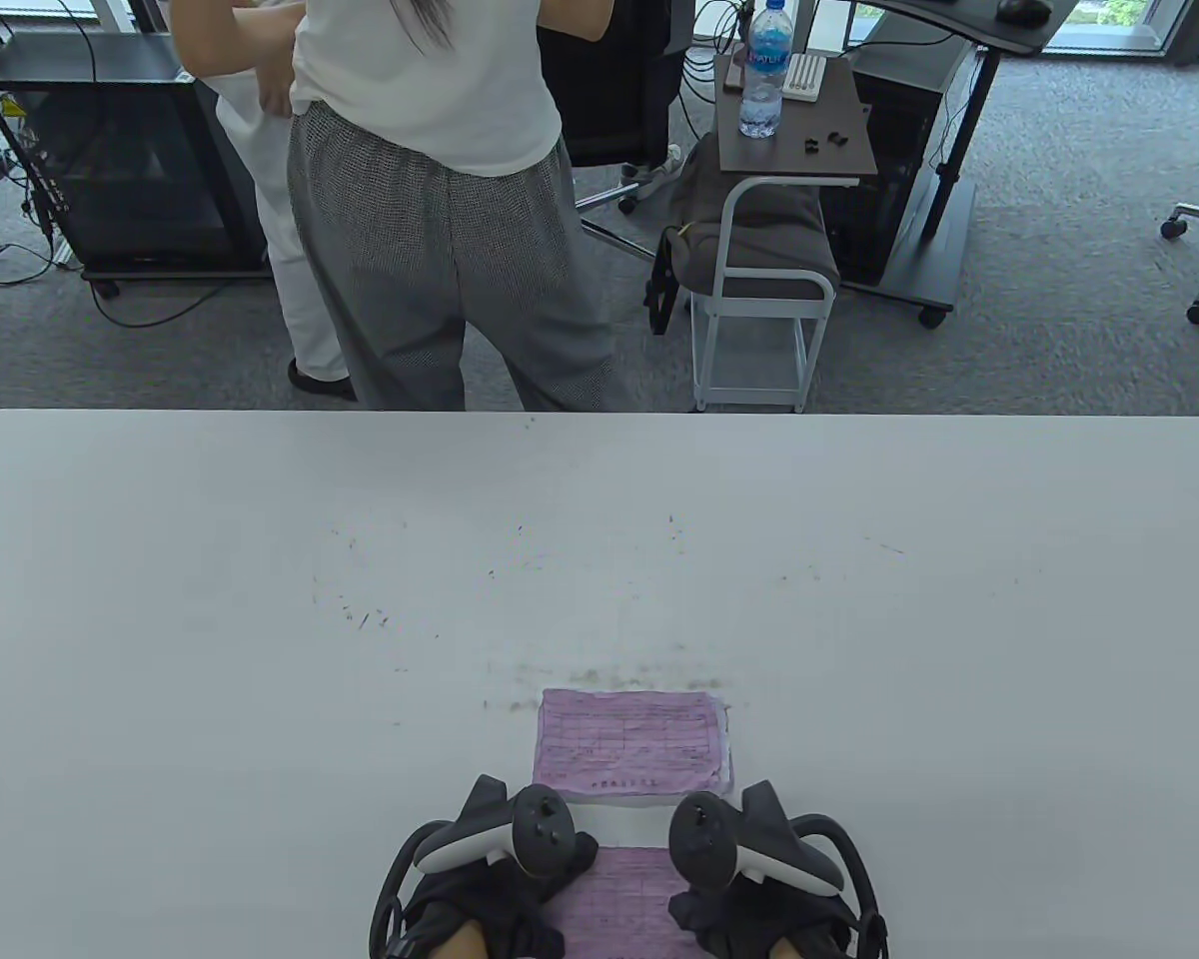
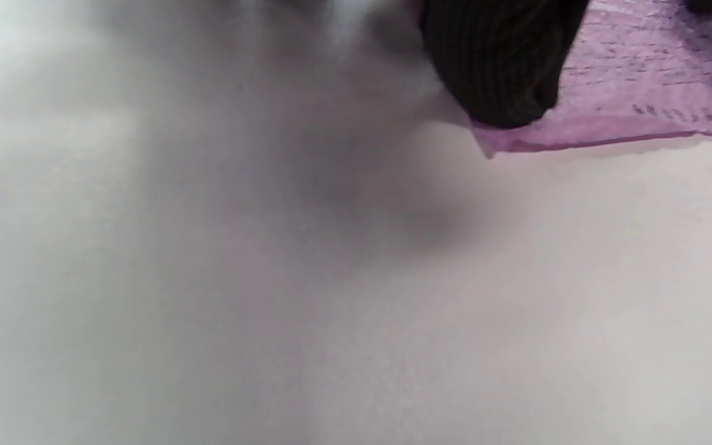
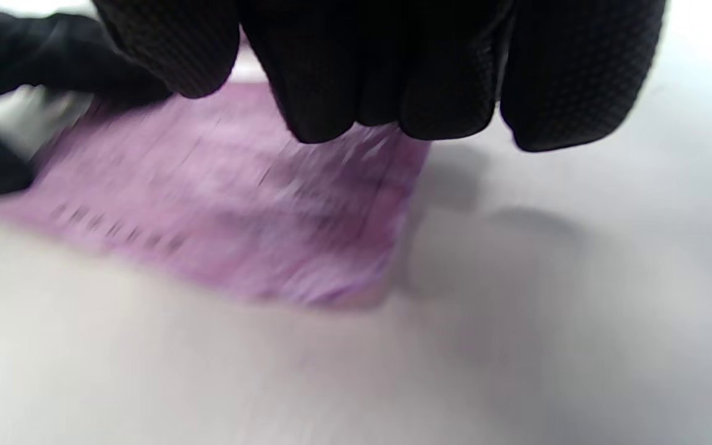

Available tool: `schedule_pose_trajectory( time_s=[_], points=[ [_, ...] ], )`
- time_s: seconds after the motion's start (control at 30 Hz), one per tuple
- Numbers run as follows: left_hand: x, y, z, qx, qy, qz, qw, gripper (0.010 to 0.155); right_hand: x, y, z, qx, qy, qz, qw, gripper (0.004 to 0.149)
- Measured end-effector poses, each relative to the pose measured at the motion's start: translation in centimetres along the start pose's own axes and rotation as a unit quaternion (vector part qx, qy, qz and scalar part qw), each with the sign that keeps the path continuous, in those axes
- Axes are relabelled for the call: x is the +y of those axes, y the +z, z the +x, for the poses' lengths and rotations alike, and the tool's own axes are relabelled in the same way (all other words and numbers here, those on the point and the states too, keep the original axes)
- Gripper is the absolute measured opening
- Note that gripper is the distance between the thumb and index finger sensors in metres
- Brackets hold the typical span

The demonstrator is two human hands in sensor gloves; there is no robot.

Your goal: Flatten crumpled invoices and stack

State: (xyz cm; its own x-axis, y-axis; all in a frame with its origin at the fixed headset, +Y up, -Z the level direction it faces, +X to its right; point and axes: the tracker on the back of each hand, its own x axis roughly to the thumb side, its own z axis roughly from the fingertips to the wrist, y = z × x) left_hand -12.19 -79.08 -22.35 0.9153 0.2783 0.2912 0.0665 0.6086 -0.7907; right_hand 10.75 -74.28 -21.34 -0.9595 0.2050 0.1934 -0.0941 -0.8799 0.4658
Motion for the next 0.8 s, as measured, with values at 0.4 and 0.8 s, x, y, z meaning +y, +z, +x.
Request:
schedule_pose_trajectory(
  time_s=[0.4, 0.8],
  points=[
    [0.0, 0.0, 0.0, -0.002, -0.002, 0.000, 1.000, 0.082, 1.8, -1.9, -2.0, 0.044, -0.026, -0.022, 0.998, 0.078],
    [-0.1, 0.0, 0.0, -0.004, 0.000, 0.002, 1.000, 0.082, 1.5, -1.4, -1.8, 0.037, -0.017, -0.068, 0.997, 0.038]
  ],
)
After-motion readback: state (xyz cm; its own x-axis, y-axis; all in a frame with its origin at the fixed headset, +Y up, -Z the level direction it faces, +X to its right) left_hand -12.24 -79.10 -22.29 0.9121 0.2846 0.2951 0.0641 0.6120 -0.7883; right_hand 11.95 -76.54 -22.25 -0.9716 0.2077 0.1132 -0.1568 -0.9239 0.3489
